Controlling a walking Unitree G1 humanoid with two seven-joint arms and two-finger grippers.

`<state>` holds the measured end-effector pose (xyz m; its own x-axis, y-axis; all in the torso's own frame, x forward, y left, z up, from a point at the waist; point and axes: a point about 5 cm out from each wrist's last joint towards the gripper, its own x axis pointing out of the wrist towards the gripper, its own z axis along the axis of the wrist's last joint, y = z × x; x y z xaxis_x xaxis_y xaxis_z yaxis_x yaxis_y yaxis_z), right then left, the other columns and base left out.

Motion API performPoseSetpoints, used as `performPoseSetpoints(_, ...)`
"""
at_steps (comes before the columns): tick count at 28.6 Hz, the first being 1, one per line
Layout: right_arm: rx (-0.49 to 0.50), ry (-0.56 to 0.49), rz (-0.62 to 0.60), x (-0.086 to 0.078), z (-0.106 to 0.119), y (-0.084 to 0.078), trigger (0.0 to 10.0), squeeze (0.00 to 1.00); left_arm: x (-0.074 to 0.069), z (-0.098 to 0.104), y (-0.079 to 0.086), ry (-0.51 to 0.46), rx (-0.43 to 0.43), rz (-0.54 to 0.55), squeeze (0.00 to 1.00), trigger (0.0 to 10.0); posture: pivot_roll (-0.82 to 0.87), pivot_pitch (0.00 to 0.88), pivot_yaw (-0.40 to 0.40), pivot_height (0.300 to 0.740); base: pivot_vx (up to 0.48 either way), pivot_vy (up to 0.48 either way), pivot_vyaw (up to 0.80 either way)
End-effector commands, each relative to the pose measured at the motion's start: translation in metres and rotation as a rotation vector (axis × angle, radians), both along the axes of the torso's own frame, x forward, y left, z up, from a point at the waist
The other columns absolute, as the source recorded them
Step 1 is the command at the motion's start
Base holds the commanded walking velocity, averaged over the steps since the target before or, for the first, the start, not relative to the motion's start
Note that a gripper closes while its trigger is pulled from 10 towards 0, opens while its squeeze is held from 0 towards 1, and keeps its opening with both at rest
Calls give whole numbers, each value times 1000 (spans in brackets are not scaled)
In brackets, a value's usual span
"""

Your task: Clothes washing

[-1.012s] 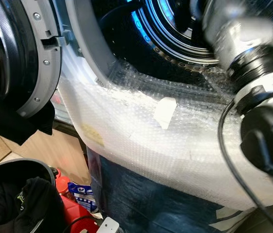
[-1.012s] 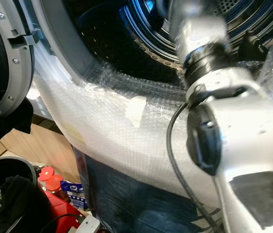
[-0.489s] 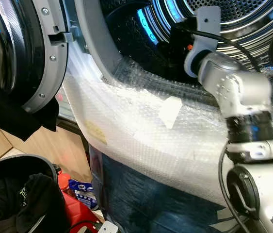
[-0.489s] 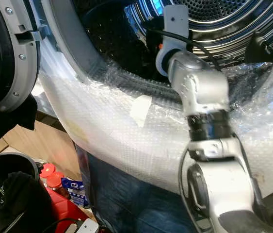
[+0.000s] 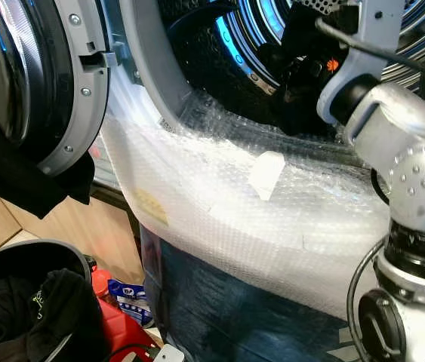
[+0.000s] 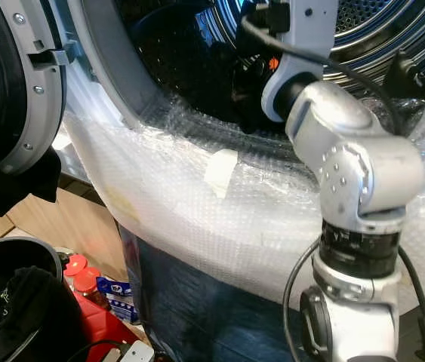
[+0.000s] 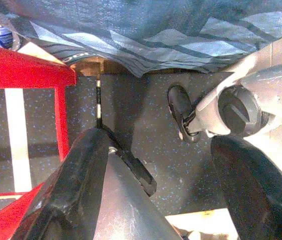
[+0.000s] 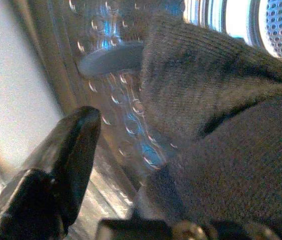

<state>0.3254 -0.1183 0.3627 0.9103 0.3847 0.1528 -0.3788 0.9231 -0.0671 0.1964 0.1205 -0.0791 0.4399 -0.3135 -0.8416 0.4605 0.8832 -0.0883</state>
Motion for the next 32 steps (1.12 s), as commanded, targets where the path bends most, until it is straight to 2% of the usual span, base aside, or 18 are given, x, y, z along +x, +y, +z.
performPoseSetpoints(1,-80,-61,-44,0,1,3,10000,0,-4,-2,0,16,7,-8,0,10000,-77,71,-10,740,0,0,0)
performPoseSetpoints(7,-143,-225,-109,14,19,15,10000,0,-2,-1,0,14,8,-9,0,10000,-73,65,-10,740,0,0,0)
performPoseSetpoints(8,-152,-275,-156,20,28,15,10000,0,-2,-1,-1,13,8,-8,0,10000,-73,60,-10,740,0,0,0)
performPoseSetpoints(9,-155,-418,-335,30,52,8,10000,0,-1,-1,-1,11,8,-6,0,10000,-69,58,-11,740,0,0,0)
performPoseSetpoints(13,-154,-618,-602,28,85,-9,10000,0,-1,-1,-1,9,10,-8,0,10000,-65,55,-18,740,0,0,0)
performPoseSetpoints(14,-162,-631,-604,28,86,-8,10000,0,-1,-1,-1,9,10,-7,0,10000,-65,55,-18,740,0,0,0)
performPoseSetpoints(15,-233,-529,-491,38,70,5,10000,0,-1,-1,-1,10,8,-5,0,10000,-68,56,-18,740,0,0,0)
performPoseSetpoints(16,-233,-529,-491,38,70,5,10000,0,-1,-1,-1,10,8,-5,0,10000,-68,56,-18,740,0,0,0)
performPoseSetpoints(17,-349,-415,-361,47,43,23,10000,0,-2,-1,-2,12,6,-3,0,10000,-67,52,-23,740,0,0,0)
performPoseSetpoints(20,-515,-343,-290,57,13,37,10000,0,-1,-1,-3,12,3,-4,0,10000,-71,60,-25,740,0,0,0)
performPoseSetpoints(21,-531,-326,-257,58,8,40,10000,0,-2,-1,-3,13,3,-4,0,10000,-71,60,-25,740,0,0,0)
performPoseSetpoints(22,-560,-335,-200,59,8,44,10000,0,-2,-1,-4,13,2,-6,0,10000,-69,61,-28,740,0,0,0)
performPoseSetpoints(26,-571,-422,-205,58,22,43,10000,0,-2,-1,-4,14,1,-7,0,10000,-71,60,-30,740,0,0,0)
performPoseSetpoints(27,-541,-497,-270,55,39,38,10000,0,-2,-1,-4,14,0,-7,0,10000,-69,59,-32,740,0,0,0)
performPoseSetpoints(28,-476,-672,-429,46,74,23,10000,0,-2,-1,-5,15,-2,-5,0,10000,-68,58,-34,740,0,0,0)
performPoseSetpoints(29,-433,-743,-516,41,88,14,10000,0,-2,-1,-5,15,-3,-3,0,10000,-66,60,-36,740,0,0,0)
performPoseSetpoints(31,-411,-762,-559,41,91,9,10000,0,-2,-1,-5,15,-3,-2,0,10000,-67,56,-36,740,0,0,0)
performPoseSetpoints(32,-447,-677,-496,50,76,14,10000,0,-2,-1,-5,15,-3,-2,0,10000,-66,53,-33,740,0,0,0)
